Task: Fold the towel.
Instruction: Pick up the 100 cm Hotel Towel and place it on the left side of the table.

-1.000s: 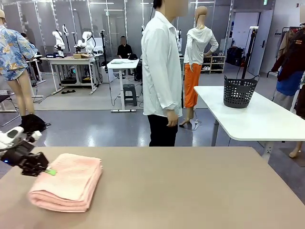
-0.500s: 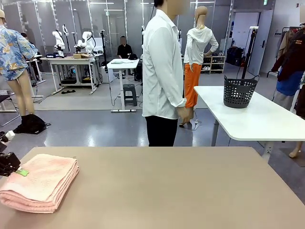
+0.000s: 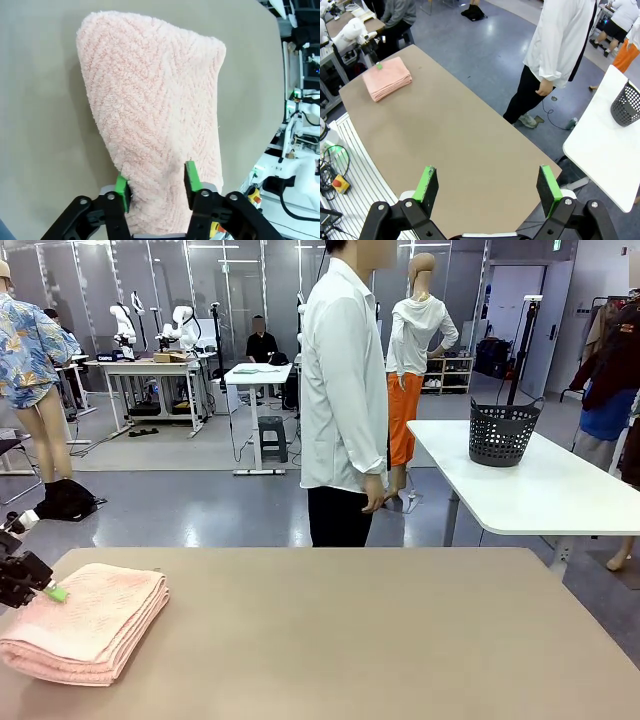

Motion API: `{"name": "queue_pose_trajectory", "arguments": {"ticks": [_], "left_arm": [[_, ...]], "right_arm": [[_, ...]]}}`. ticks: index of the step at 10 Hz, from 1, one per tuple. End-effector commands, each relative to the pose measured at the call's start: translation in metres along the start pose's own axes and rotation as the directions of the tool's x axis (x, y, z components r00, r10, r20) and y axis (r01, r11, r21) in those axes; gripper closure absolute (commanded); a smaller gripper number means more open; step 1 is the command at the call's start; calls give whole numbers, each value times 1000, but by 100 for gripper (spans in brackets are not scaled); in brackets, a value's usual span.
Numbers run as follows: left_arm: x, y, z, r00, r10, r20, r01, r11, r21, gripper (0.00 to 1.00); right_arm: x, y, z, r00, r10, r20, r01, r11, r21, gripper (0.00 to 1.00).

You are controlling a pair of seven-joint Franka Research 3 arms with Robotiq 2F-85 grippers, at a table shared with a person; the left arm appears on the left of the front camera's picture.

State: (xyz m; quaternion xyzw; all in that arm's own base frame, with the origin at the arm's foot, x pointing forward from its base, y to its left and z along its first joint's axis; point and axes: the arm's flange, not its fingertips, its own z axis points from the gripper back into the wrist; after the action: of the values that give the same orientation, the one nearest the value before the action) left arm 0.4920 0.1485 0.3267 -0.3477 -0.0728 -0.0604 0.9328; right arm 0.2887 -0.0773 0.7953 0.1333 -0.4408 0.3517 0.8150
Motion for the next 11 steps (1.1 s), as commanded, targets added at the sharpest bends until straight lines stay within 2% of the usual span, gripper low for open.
{"name": "queue_pose_trajectory", "arguments": {"ticks": [1,6,7,8,11], "left_arm": [[2,-5,6,999,15,42,-17,999,41,0],[0,-28,17,998,-24,66,14,990,142,0],[-5,-34,15,998,-57,37,50,982,180,0],[8,-17,21,996,-38,77,31,995,95,0],[8,-17,21,996,-38,77,31,995,95,0]], "right_arm": [[1,0,0,1000,-3,-4,3,1000,-4,0],[1,0,0,1000,-3,-4,3,1000,-4,0],[1,0,0,1000,-3,-4,3,1000,-4,0],[1,0,0,1000,-3,-4,3,1000,-4,0],[1,0,0,1000,-3,-4,3,1000,-4,0]]}}
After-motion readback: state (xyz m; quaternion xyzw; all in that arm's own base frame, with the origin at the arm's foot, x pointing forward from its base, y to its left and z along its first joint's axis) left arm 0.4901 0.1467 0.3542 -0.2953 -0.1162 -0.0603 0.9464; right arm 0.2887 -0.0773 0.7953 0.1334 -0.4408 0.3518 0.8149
